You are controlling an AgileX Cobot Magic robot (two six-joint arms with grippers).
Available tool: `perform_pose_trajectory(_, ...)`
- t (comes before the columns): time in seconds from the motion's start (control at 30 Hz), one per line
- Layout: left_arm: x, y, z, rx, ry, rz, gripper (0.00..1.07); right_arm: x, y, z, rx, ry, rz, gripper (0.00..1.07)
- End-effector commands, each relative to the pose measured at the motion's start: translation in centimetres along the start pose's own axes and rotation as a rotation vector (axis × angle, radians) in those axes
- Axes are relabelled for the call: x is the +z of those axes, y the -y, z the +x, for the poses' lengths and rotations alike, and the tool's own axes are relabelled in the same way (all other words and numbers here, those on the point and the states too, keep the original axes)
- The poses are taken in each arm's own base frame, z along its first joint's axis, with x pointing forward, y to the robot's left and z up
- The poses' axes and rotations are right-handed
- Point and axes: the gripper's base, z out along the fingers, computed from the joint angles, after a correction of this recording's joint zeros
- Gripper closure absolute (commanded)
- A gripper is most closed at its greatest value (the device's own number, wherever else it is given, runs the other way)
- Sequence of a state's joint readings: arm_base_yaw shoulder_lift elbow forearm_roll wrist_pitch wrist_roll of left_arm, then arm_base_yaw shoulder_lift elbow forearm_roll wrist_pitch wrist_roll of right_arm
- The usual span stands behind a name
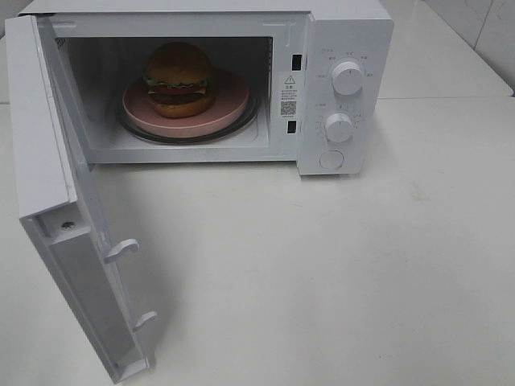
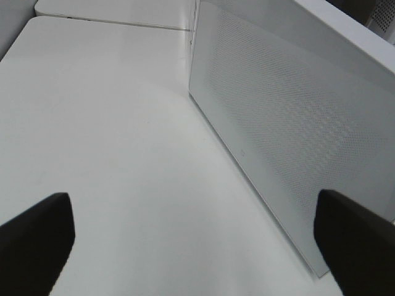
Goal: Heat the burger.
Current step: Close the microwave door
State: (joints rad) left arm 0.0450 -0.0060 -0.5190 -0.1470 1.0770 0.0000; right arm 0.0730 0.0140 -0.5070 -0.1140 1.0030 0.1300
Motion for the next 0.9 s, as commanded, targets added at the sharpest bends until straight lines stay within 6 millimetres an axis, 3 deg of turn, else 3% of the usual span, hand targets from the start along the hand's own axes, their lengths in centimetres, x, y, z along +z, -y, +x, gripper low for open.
perform_pose_trajectory(0.03,-0.16,-0.01,0.09,0.01,0.021,0.002,0.09,-0.45,0.07,0.43,-0.003,0.046,-0.003,0.31)
perform_pose_trajectory(0.9,-0.14,0.0,0.07,0.009,0.019,0.003,0.09,-0.42,0.02,0.42,-0.002,0.043,-0.009,0.31)
